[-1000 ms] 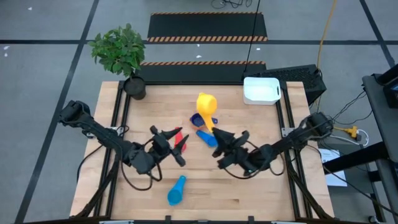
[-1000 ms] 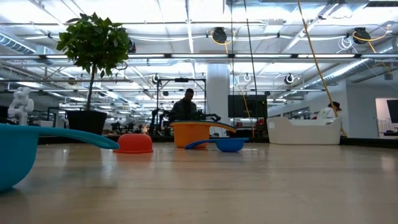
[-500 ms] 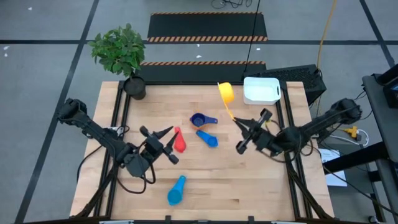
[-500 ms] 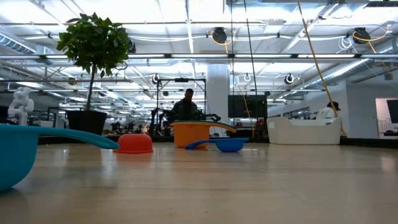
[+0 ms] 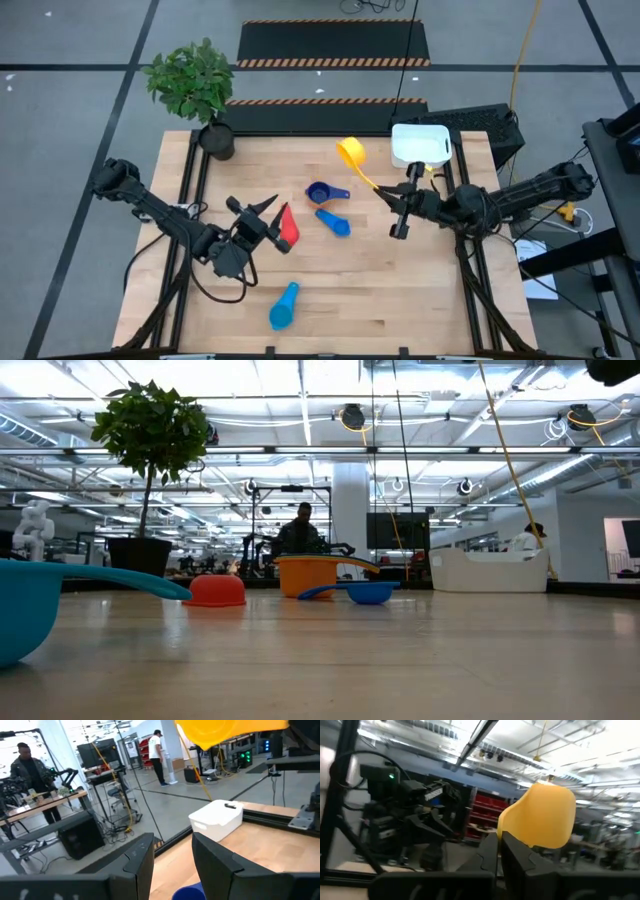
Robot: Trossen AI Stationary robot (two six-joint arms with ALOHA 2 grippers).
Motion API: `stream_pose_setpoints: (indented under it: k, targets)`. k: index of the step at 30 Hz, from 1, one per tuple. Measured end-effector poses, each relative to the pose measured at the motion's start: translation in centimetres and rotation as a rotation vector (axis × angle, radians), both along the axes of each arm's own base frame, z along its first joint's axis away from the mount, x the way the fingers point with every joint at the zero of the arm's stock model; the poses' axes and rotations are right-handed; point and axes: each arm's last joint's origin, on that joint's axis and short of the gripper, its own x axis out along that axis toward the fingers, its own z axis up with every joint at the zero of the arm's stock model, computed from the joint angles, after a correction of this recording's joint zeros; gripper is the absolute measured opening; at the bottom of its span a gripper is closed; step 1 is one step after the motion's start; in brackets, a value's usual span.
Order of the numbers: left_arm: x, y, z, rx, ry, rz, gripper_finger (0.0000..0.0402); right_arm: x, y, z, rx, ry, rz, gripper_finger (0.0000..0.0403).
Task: Nest measuring cups in basket
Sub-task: Stack the yellow measuring cup into the dark blue measuring cup
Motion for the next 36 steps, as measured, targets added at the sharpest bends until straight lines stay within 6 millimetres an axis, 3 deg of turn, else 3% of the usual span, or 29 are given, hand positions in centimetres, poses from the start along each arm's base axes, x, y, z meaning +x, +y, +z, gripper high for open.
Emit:
stream_pose_setpoints:
  k: [18, 36]
  targets:
    - [0.1, 0.1, -0.1, 0.028, 0.04, 0.002, 0.0136, 1.9, -3.6, -1.5, 0.219, 0.032, 0.238, 0.0]
    - [-0.1, 0.2, -0.7, 0.064, 0.101, 0.001, 0.0136, 3.7, -6.5, -3.7, 0.331, 0.075, 0.249, 0.0]
